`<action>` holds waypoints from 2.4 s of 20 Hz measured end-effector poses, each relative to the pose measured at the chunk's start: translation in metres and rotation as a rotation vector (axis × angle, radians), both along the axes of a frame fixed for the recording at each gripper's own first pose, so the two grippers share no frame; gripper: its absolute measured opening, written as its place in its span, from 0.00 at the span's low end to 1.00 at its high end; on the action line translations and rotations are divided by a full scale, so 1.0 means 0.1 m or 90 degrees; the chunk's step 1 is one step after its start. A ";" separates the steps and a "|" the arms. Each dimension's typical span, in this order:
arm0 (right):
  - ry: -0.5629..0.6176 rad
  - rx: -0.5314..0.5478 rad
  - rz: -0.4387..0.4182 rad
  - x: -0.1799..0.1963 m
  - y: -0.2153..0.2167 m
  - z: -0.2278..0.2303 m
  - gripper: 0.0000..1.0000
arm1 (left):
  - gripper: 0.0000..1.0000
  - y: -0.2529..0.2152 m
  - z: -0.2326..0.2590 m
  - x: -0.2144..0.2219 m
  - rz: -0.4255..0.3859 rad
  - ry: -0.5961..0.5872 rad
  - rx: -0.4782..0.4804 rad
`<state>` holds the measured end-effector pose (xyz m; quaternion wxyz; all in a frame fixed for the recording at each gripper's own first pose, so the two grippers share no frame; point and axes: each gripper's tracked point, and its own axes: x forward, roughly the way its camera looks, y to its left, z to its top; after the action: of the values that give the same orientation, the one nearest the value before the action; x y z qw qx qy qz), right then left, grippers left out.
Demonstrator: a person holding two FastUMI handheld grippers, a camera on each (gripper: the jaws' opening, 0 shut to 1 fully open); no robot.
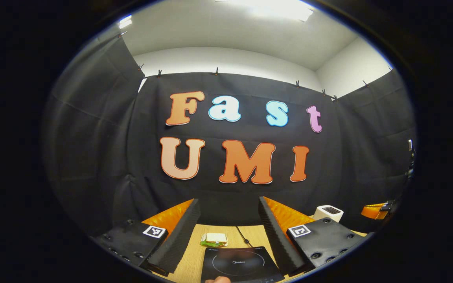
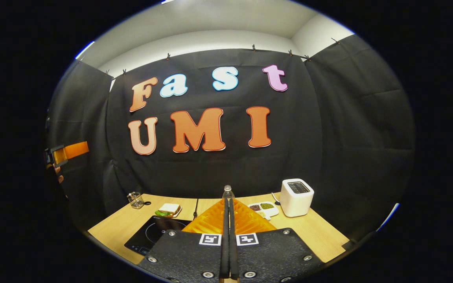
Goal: First push the handle of the pot to place it horizontally, then grasp the pot with both hands and set it on the induction cooktop.
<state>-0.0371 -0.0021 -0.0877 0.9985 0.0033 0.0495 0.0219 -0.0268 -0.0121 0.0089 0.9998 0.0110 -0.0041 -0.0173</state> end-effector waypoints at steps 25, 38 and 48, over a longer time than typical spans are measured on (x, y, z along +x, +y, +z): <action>0.239 -0.020 -0.020 -0.61 0.16 -2.19 0.00 | 0.98 0.10 -0.25 0.15 0.003 0.009 0.001; 0.352 0.008 -0.006 -0.57 0.32 -2.87 0.00 | 0.98 0.18 -0.43 0.24 0.015 0.037 0.010; 0.382 0.032 -0.041 -0.50 0.15 -2.96 0.00 | 0.98 0.15 -0.48 0.31 0.014 0.047 0.004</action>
<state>-0.0869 0.0125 -0.3838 0.9391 0.0356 0.3415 -0.0108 0.0043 0.0028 -0.0396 0.9993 0.0134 0.0332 -0.0069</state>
